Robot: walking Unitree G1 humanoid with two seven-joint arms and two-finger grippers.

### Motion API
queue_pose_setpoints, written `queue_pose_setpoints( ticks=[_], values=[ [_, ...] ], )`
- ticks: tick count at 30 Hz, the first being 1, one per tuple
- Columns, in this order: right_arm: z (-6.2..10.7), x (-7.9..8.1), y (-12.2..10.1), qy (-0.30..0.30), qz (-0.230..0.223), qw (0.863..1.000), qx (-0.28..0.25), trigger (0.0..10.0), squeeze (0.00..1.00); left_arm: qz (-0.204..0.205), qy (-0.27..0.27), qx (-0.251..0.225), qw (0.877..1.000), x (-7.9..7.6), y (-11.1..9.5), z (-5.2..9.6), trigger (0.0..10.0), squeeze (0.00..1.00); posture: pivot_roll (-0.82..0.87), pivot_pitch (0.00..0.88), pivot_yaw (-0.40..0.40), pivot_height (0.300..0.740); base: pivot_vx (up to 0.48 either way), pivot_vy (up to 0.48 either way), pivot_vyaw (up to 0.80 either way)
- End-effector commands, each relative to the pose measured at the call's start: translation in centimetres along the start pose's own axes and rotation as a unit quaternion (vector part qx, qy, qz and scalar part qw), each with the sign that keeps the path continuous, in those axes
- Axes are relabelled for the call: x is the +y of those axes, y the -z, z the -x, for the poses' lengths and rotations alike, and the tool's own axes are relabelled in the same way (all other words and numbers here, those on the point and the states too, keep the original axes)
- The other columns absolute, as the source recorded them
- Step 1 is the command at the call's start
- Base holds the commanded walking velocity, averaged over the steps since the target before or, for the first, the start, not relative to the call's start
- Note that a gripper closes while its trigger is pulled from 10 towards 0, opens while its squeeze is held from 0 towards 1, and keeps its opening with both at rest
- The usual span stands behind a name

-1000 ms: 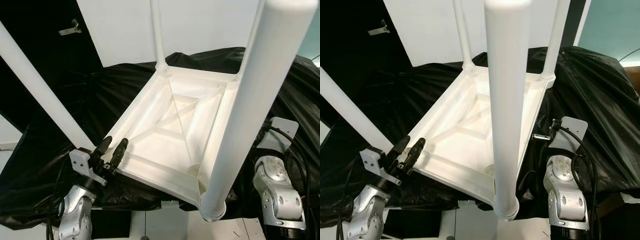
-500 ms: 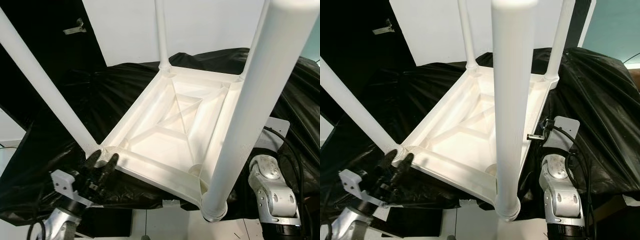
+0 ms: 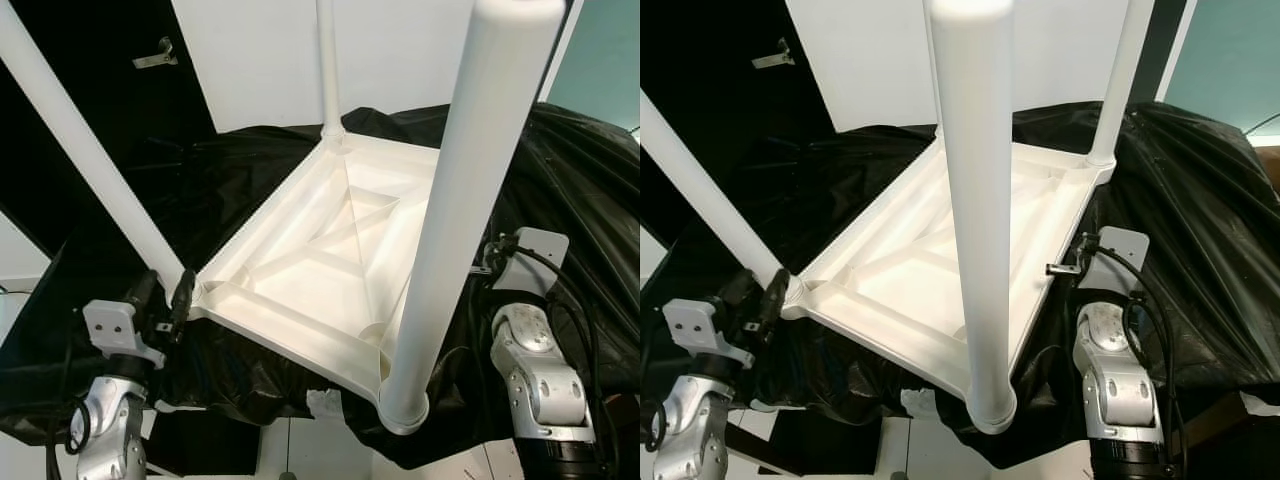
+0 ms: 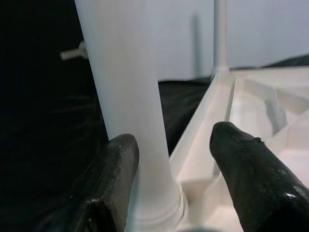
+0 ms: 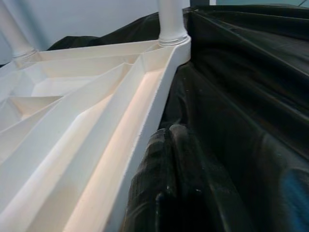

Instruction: Building children table

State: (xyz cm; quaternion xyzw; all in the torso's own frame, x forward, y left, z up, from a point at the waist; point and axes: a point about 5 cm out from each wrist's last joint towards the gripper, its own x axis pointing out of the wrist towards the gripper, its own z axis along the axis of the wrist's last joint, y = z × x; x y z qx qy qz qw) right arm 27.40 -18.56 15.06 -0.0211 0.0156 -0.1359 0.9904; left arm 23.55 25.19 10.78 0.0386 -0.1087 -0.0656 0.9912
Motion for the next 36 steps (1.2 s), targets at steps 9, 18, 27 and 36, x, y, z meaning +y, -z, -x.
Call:
queue_pose_setpoints(
  ticks=[9, 18, 27, 36],
  values=[
    [-0.1, 0.1, 0.0, 0.002, 0.004, 1.0, -0.003, 10.0, 0.0, -0.037, -0.068, 0.038, 0.996, 1.5, 1.1, 1.5, 10.0, 0.04, 0.06, 0.0, 0.058, 0.74, 0.0, 0.0, 0.0],
    [-0.3, 0.6, -0.3, -0.005, 0.002, 1.0, -0.006, 10.0, 0.0, -0.077, -0.13, 0.053, 0.987, 3.3, 1.1, 0.7, 10.0, 0.05, 0.07, 0.0, 0.056, 0.74, 0.0, 0.0, 0.0],
    [-0.3, 0.5, -0.4, -0.002, 0.0, 1.0, -0.008, 10.0, 0.0, -0.058, -0.128, 0.023, 0.99, 3.0, 0.5, -2.5, 10.0, 0.04, 0.05, 0.0, 0.062, 0.74, 0.0, 0.0, 0.0],
    [-0.2, 0.0, -0.3, 0.009, 0.003, 1.0, -0.007, 10.0, 0.0, 0.053, 0.046, -0.051, 0.996, -1.4, -0.7, -5.0, 10.0, 0.02, 0.04, 0.0, 0.064, 0.74, 0.0, 0.0, 0.0]
  ],
)
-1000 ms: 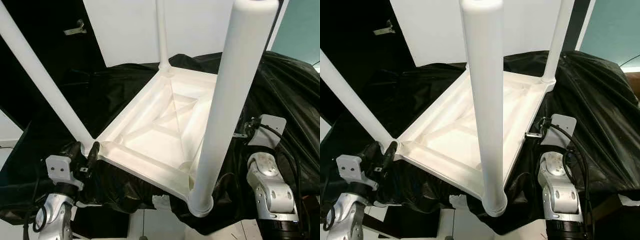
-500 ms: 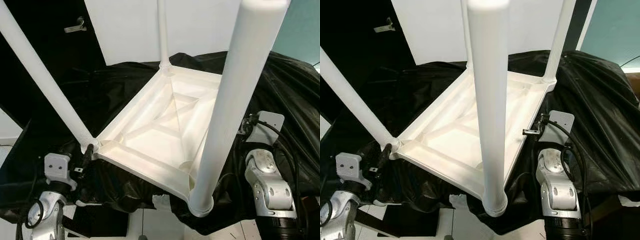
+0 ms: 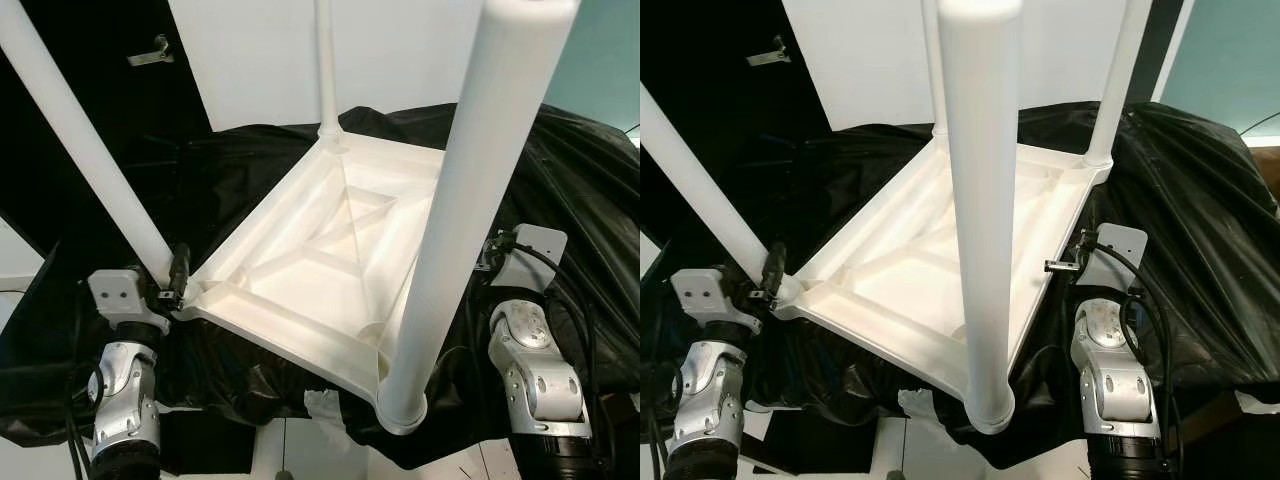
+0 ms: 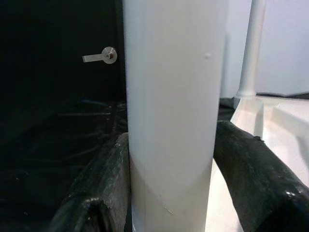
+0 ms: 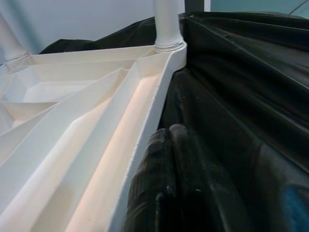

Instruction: Building children table

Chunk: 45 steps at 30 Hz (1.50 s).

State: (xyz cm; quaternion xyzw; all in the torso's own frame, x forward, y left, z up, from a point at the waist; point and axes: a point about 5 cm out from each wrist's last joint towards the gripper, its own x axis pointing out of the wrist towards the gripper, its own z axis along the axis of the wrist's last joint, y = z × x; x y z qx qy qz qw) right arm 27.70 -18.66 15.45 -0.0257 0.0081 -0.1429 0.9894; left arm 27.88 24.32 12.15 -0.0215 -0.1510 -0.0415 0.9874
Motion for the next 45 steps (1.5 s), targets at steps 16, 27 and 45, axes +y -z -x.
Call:
queue_pose_setpoints(
  ticks=[16, 27, 45],
  values=[
    [0.3, -0.4, 0.1, 0.014, 0.001, 1.0, -0.001, 10.0, 0.0, -0.042, 0.07, 0.027, 0.996, -0.9, 0.6, -1.6, 0.0, 0.0, 0.01, 0.0, 0.072, 0.74, 0.0, 0.0, 0.0],
    [0.3, 0.0, 0.2, 0.006, 0.001, 1.0, 0.002, 10.0, 0.0, -0.102, -0.093, 0.045, 0.989, 3.0, 0.7, 0.3, 0.0, 0.0, 0.03, 0.0, 0.065, 0.74, 0.0, 0.0, 0.0],
    [0.6, 0.1, 0.2, 0.0, 0.003, 1.0, 0.005, 10.0, 0.0, -0.215, -0.313, 0.163, 0.911, 9.7, 1.9, 7.5, 0.0, 0.0, 0.04, 0.0, 0.066, 0.74, 0.0, 0.0, 0.0]
  ],
)
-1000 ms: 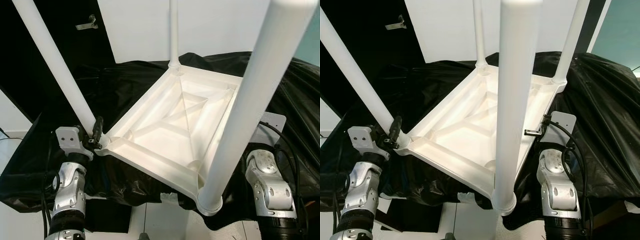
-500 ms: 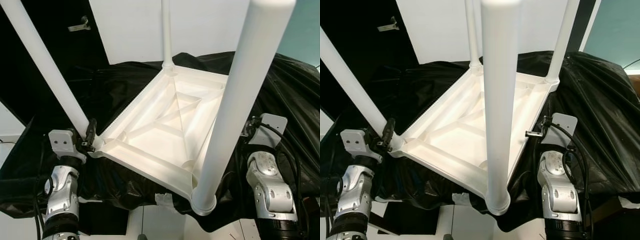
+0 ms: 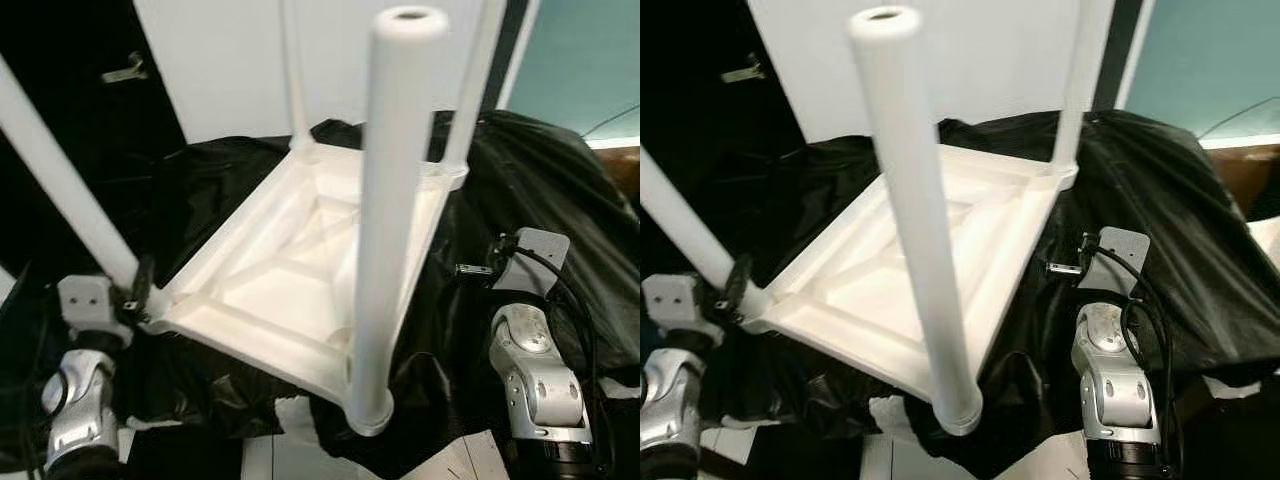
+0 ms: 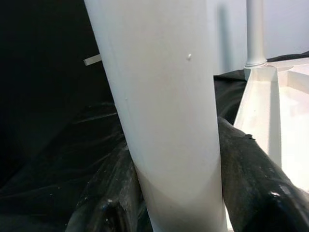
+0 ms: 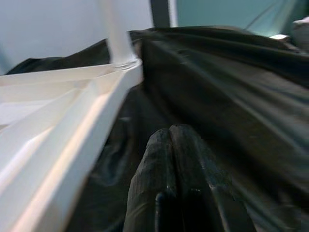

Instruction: Building children table

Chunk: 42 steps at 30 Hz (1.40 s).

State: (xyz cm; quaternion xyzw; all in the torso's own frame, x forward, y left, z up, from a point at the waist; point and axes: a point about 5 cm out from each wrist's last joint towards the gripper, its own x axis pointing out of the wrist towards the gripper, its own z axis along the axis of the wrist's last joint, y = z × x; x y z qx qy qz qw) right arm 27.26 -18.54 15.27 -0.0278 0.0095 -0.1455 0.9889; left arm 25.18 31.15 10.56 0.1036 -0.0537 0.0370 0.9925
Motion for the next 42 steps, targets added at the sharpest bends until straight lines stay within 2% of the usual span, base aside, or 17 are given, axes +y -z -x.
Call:
queue_pose_setpoints(
  ticks=[1, 4, 9, 12, 13, 15, 16, 17, 18, 19, 20, 28, 34, 35, 37, 38, 42],
  values=[
    [0.1, 0.1, 0.1, -0.003, 0.0, 1.0, 0.005, 10.0, 0.0, -0.073, -0.254, 0.098, 0.959, 2.9, 3.2, 3.7, 0.0, 0.0, 0.05, 0.0, 0.066, 0.74, 0.0, 0.0, 0.0],
    [0.1, 0.3, 0.2, -0.007, 0.0, 1.0, 0.006, 10.0, 0.0, -0.076, -0.261, 0.109, 0.956, 2.8, 3.7, 5.2, 0.0, 0.0, 0.06, 0.0, 0.067, 0.74, 0.0, 0.0, 0.0],
    [0.1, 0.5, 0.2, -0.009, -0.001, 1.0, 0.006, 10.0, 0.0, -0.078, -0.255, 0.115, 0.957, 2.5, 3.9, 5.9, 0.0, 0.0, 0.06, 0.0, 0.064, 0.74, 0.0, 0.0, 0.0],
    [0.0, 0.7, 0.2, -0.012, -0.002, 1.0, 0.007, 10.0, 0.0, -0.069, -0.24, 0.113, 0.962, 1.9, 4.0, 5.6, 0.0, 0.0, 0.07, 0.0, 0.06, 0.74, 0.0, 0.0, 0.0],
    [-0.1, 0.8, 0.2, -0.015, -0.003, 1.0, 0.007, 10.0, 0.0, -0.064, -0.228, 0.105, 0.966, 1.6, 3.8, 5.1, 1.4, 0.0, 0.07, 0.0, 0.06, 0.74, 0.0, 0.0, 0.0],
    [-0.1, 0.8, 0.2, -0.016, -0.003, 1.0, 0.007, 10.0, 0.0, -0.06, -0.221, 0.098, 0.968, 1.4, 3.6, 4.6, 1.4, 0.0, 0.07, 0.0, 0.06, 0.74, 0.0, 0.0, 0.0],
    [-0.1, 0.8, 0.2, -0.016, -0.003, 1.0, 0.006, 10.0, 0.0, -0.063, -0.215, 0.091, 0.97, 1.3, 3.3, 4.1, 5.8, 0.0, 0.07, 0.0, 0.061, 0.74, 0.0, 0.0, 0.0],
    [-0.1, 0.8, 0.2, -0.016, -0.003, 1.0, 0.006, 10.0, 0.0, -0.063, -0.215, 0.091, 0.97, 1.3, 3.3, 4.1, 5.8, 0.0, 0.07, 0.0, 0.061, 0.74, 0.0, 0.0, 0.0],
    [-0.2, 0.8, 0.1, -0.016, -0.003, 1.0, 0.006, 10.0, 0.0, -0.067, -0.212, 0.09, 0.971, 1.3, 3.1, 3.8, 6.5, 0.0, 0.06, 0.0, 0.063, 0.74, 0.0, 0.0, 0.0],
    [-0.2, 0.8, 0.1, -0.016, -0.003, 1.0, 0.005, 10.0, 0.0, -0.069, -0.211, 0.091, 0.971, 1.4, 3.0, 3.6, 6.5, 0.0, 0.06, 0.0, 0.064, 0.74, 0.0, 0.0, 0.0],
    [-0.2, 0.7, 0.0, -0.014, -0.003, 1.0, 0.004, 10.0, 0.0, -0.071, -0.212, 0.096, 0.97, 1.5, 3.1, 3.7, 10.0, 0.0, 0.06, 0.0, 0.066, 0.74, 0.0, 0.0, 0.0],
    [0.1, 0.5, 0.3, -0.013, -0.003, 1.0, 0.009, 10.0, 0.0, -0.06, -0.212, 0.115, 0.969, 1.8, 3.8, 4.4, 10.0, 0.0, 0.05, 0.0, 0.069, 0.74, 0.0, 0.0, 0.0],
    [0.0, 0.8, 0.3, -0.02, -0.003, 1.0, 0.011, 10.0, 0.0, -0.072, -0.234, 0.128, 0.961, 2.4, 4.1, 5.4, 10.0, 0.0, 0.06, 0.0, 0.062, 0.74, 0.0, 0.0, 0.0],
    [-0.1, 0.9, 0.3, -0.021, -0.003, 1.0, 0.011, 10.0, 0.0, -0.073, -0.235, 0.128, 0.961, 2.4, 4.1, 5.4, 2.9, 0.0, 0.07, 0.0, 0.061, 0.74, 0.0, 0.0, 0.0],
    [-0.1, 0.9, 0.3, -0.022, -0.003, 1.0, 0.011, 10.0, 0.0, -0.073, -0.235, 0.127, 0.961, 2.5, 4.1, 5.5, 2.9, 0.0, 0.07, 0.0, 0.06, 0.74, 0.0, 0.0, 0.0],
    [-0.1, 0.9, 0.3, -0.023, -0.003, 1.0, 0.011, 10.0, 0.0, -0.072, -0.227, 0.119, 0.964, 2.3, 3.9, 5.4, 0.0, 0.0, 0.07, 0.0, 0.06, 0.74, 0.0, 0.0, 0.0],
    [-0.2, 1.0, 0.3, -0.024, -0.003, 1.0, 0.011, 10.0, 0.0, -0.056, -0.207, 0.099, 0.972, 1.7, 3.6, 5.0, 0.0, 0.0, 0.07, 0.0, 0.061, 0.74, 0.0, 0.0, 0.0]
  ],
)
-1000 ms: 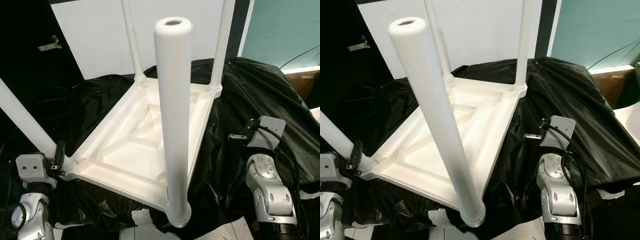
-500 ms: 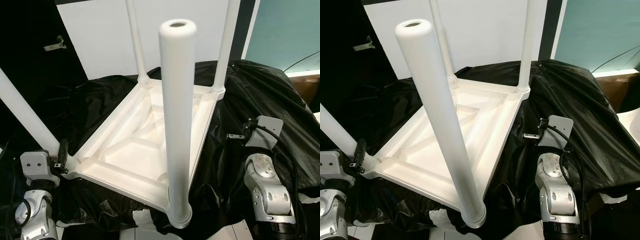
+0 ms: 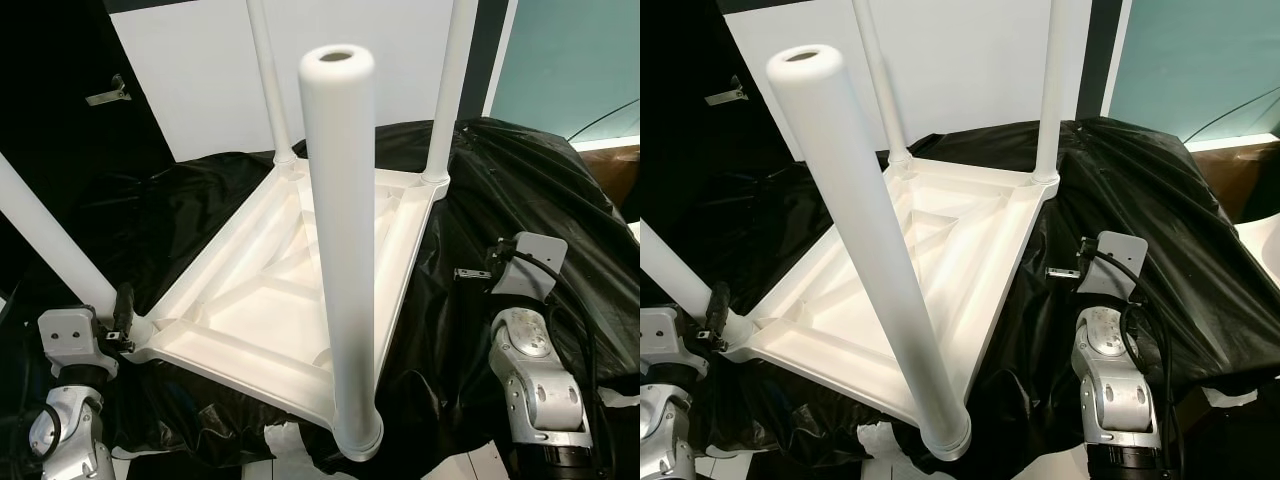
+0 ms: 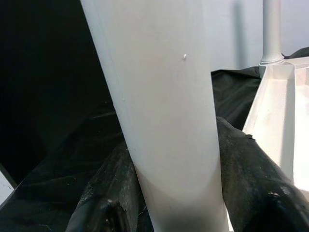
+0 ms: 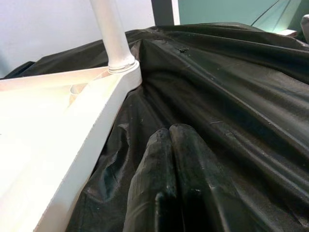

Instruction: Building children table

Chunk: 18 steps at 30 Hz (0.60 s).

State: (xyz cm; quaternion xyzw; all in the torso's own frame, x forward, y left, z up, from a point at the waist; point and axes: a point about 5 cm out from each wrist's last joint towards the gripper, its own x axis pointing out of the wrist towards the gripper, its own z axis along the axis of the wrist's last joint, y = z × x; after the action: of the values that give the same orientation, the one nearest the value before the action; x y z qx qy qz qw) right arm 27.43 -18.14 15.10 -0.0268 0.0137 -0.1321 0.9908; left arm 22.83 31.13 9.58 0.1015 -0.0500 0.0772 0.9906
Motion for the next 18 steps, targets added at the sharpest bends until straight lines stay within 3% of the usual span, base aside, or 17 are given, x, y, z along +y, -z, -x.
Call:
queue_pose_setpoints(
  ticks=[1, 3, 4, 5, 10, 11, 12, 13, 14, 17, 18],
  values=[
    [-0.1, 0.6, 0.2, -0.01, -0.003, 1.0, 0.007, 10.0, 0.0, -0.046, -0.145, 0.07, 0.986, 1.2, 2.5, 1.9, 9.6, 0.0, 0.07, 0.0, 0.063, 0.74, 0.0, 0.0, 0.0],
    [-0.1, 0.6, 0.2, -0.01, -0.003, 1.0, 0.007, 10.0, 0.0, -0.034, -0.134, 0.056, 0.989, 0.8, 2.1, 1.6, 10.0, 0.0, 0.07, 0.0, 0.065, 0.74, 0.0, 0.0, 0.0],
    [-0.1, 0.6, 0.2, -0.01, -0.003, 1.0, 0.008, 10.0, 0.0, -0.019, -0.135, 0.043, 0.99, 0.6, 1.9, 1.5, 10.0, 0.19, 0.06, 0.0, 0.065, 0.74, 0.0, 0.0, 0.0],
    [-0.1, 0.5, 0.2, -0.01, -0.004, 1.0, 0.008, 10.0, 0.0, -0.006, -0.135, 0.038, 0.99, 0.6, 1.8, 1.5, 10.0, 1.0, 0.06, 0.0, 0.065, 0.74, 0.0, 0.0, 0.0],
    [0.0, 0.5, 0.3, -0.008, -0.004, 1.0, 0.009, 10.0, 0.0, -0.003, -0.134, 0.034, 0.99, 0.7, 1.7, 1.4, 10.0, 1.0, 0.06, 0.0, 0.067, 0.74, 0.0, 0.0, 0.0],
    [0.0, 0.4, 0.3, -0.007, -0.004, 1.0, 0.009, 10.0, 0.0, 0.0, -0.113, 0.026, 0.993, 0.4, 1.5, 1.3, 10.0, 1.0, 0.06, 0.0, 0.068, 0.74, 0.0, 0.0, 0.0],
    [0.0, 0.4, 0.3, -0.007, -0.004, 1.0, 0.009, 10.0, 0.0, 0.01, -0.075, 0.009, 0.997, -0.1, 1.1, 1.3, 10.0, 0.0, 0.06, 0.0, 0.068, 0.74, 0.0, 0.0, 0.0],
    [0.0, 0.4, 0.3, -0.008, -0.003, 1.0, 0.009, 10.0, 0.0, 0.039, -0.008, -0.013, 0.999, -1.2, 0.6, 1.5, 10.0, 0.0, 0.07, 0.0, 0.067, 0.74, 0.0, 0.0, 0.0],
    [0.0, 0.4, 0.3, -0.008, -0.003, 1.0, 0.009, 10.0, 0.0, 0.039, -0.008, -0.013, 0.999, -1.2, 0.6, 1.5, 10.0, 0.0, 0.07, 0.0, 0.067, 0.74, 0.0, 0.0, 0.0],
    [0.0, 0.5, 0.4, -0.009, -0.003, 1.0, 0.01, 10.0, 0.0, 0.07, 0.089, -0.032, 0.993, -2.4, 0.1, 2.6, 10.0, 0.0, 0.07, 0.0, 0.066, 0.74, 0.0, 0.0, 0.0],
    [0.0, 0.5, 0.4, -0.009, -0.003, 1.0, 0.01, 10.0, 0.0, 0.07, 0.089, -0.032, 0.993, -2.4, 0.1, 2.6, 10.0, 0.0, 0.07, 0.0, 0.066, 0.74, 0.0, 0.0, 0.0]
  ],
)
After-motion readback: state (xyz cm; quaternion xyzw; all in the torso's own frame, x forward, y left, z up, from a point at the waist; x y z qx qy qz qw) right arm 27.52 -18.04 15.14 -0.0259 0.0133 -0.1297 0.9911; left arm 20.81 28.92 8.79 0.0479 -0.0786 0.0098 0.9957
